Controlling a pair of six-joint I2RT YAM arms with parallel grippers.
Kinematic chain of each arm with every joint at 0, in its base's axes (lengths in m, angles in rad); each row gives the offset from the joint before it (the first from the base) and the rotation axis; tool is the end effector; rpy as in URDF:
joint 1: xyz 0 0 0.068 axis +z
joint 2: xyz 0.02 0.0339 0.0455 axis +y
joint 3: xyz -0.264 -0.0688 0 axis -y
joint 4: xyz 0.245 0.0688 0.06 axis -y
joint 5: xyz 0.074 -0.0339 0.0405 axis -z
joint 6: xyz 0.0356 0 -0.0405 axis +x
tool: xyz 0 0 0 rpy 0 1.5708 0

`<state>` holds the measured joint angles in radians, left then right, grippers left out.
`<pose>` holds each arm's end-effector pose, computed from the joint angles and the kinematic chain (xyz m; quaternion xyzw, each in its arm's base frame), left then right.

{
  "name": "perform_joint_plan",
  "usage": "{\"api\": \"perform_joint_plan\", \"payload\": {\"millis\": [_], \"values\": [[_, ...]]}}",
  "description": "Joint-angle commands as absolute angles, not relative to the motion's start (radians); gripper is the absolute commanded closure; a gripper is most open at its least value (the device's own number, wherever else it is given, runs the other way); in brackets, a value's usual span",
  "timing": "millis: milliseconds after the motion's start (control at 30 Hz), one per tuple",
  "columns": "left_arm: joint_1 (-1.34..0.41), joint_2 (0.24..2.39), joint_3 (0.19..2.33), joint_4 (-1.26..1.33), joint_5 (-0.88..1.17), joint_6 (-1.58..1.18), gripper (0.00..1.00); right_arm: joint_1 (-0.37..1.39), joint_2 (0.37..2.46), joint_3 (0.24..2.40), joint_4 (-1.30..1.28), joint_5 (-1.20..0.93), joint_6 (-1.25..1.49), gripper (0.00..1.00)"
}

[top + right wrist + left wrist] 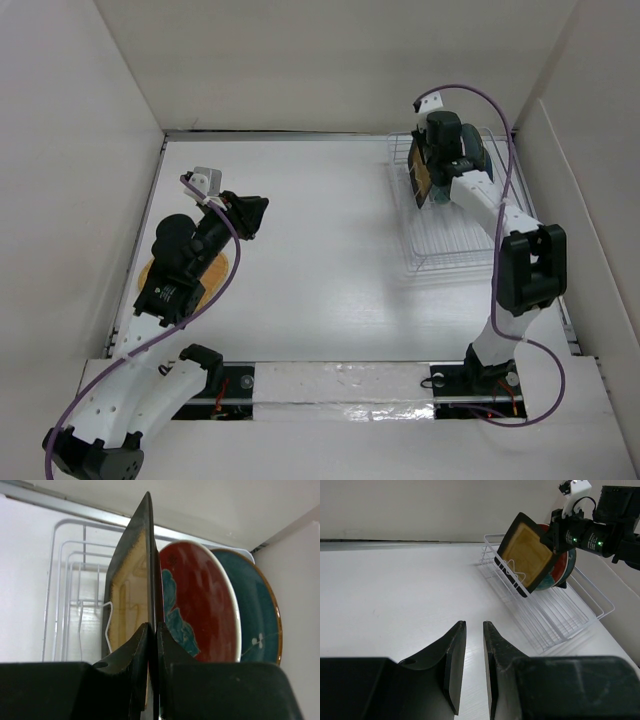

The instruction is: Load the plates into the dish rack

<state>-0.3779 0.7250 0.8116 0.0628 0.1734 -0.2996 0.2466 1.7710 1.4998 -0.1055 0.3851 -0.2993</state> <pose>0.1549 -0.0681 0.3858 0.0910 0.6468 -0.3042 0.6934 0.4145 0.0906 0.3250 -0.1152 0.8107 -0.1727 0.5475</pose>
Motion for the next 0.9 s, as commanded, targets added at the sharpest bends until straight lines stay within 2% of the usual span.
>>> {"api": "perform_joint_plan", "payload": {"millis": [0, 267, 333, 367, 400, 433, 500, 600, 700, 767, 800, 867], "values": [[-0.376, 0.719, 0.807, 0.11, 0.19, -0.31, 0.82, 0.256, 1.756, 1.526, -0.043, 0.425, -0.321, 1.0], [-0.376, 0.718, 0.807, 0.112, 0.189, -0.311, 0.82, 0.256, 1.772, 1.517, -0.049, 0.44, -0.285, 1.0], [-0.376, 0.719, 0.808, 0.11, 0.189, -0.31, 0.82, 0.256, 1.776, 1.532, -0.064, 0.465, -0.268, 0.86], [-0.376, 0.718, 0.807, 0.11, 0.19, -0.311, 0.82, 0.256, 1.778, 1.54, -0.071, 0.472, -0.262, 0.76], [-0.376, 0.718, 0.805, 0.112, 0.189, -0.311, 0.82, 0.256, 1.772, 1.545, -0.077, 0.482, -0.247, 0.6], [-0.376, 0.718, 0.807, 0.112, 0.189, -0.31, 0.82, 0.256, 1.764, 1.549, -0.081, 0.479, -0.239, 0.53], [-0.376, 0.719, 0.807, 0.11, 0.184, -0.31, 0.82, 0.256, 1.735, 1.554, -0.093, 0.445, -0.21, 0.42], [-0.376, 0.716, 0.807, 0.109, 0.18, -0.308, 0.82, 0.256, 1.686, 1.565, -0.12, 0.399, -0.166, 0.38], [-0.376, 0.718, 0.81, 0.107, 0.172, -0.307, 0.82, 0.276, 1.643, 1.56, -0.129, 0.354, -0.114, 0.37], [-0.376, 0.718, 0.81, 0.107, 0.17, -0.305, 0.82, 0.302, 1.626, 1.557, -0.13, 0.301, -0.089, 0.42], [-0.376, 0.718, 0.811, 0.106, 0.164, -0.305, 0.82, 0.316, 1.615, 1.543, -0.126, 0.279, -0.056, 0.63], [-0.376, 0.713, 0.815, 0.104, 0.155, -0.305, 0.83, 0.368, 1.591, 1.523, -0.095, 0.168, -0.008, 0.9]]}}
